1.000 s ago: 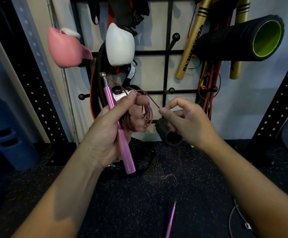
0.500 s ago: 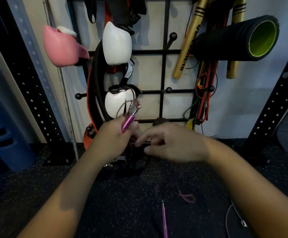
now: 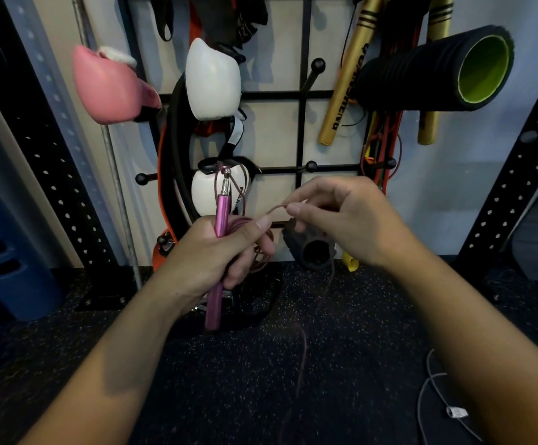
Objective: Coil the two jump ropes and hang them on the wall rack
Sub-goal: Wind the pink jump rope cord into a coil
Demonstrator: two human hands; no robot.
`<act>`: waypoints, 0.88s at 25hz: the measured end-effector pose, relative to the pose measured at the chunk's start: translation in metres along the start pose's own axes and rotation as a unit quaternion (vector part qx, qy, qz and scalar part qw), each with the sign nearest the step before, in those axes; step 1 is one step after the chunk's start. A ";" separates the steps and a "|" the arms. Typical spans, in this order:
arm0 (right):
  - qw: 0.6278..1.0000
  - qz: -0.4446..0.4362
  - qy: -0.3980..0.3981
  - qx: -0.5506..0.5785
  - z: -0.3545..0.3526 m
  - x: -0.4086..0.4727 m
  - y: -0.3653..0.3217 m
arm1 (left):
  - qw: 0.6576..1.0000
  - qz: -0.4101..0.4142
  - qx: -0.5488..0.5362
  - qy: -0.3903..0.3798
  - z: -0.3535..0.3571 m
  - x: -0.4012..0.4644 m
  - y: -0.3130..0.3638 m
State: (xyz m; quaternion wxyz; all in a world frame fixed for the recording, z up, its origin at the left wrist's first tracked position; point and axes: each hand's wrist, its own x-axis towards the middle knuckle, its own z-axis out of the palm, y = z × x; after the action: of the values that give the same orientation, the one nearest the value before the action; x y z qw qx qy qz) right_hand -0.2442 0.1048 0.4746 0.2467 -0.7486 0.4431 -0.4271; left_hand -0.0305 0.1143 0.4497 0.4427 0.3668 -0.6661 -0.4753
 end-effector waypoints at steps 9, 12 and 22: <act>0.999 -0.014 0.029 -0.002 -0.003 0.005 0.006 | 0.998 0.011 -0.043 -0.051 0.003 -0.006 0.022; 0.993 -0.001 0.092 0.078 -0.003 0.005 0.008 | 0.991 0.003 -0.104 -0.086 0.000 -0.007 0.024; 0.984 0.029 0.075 0.156 0.009 0.004 0.026 | 0.963 0.023 -0.260 -0.067 0.012 -0.010 0.028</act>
State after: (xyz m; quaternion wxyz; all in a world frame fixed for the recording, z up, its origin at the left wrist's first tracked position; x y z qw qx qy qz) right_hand -0.2473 0.0885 0.4522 0.3390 -0.6538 0.4093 -0.5387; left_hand -0.0403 0.1351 0.4718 0.4882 0.1912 -0.5555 -0.6454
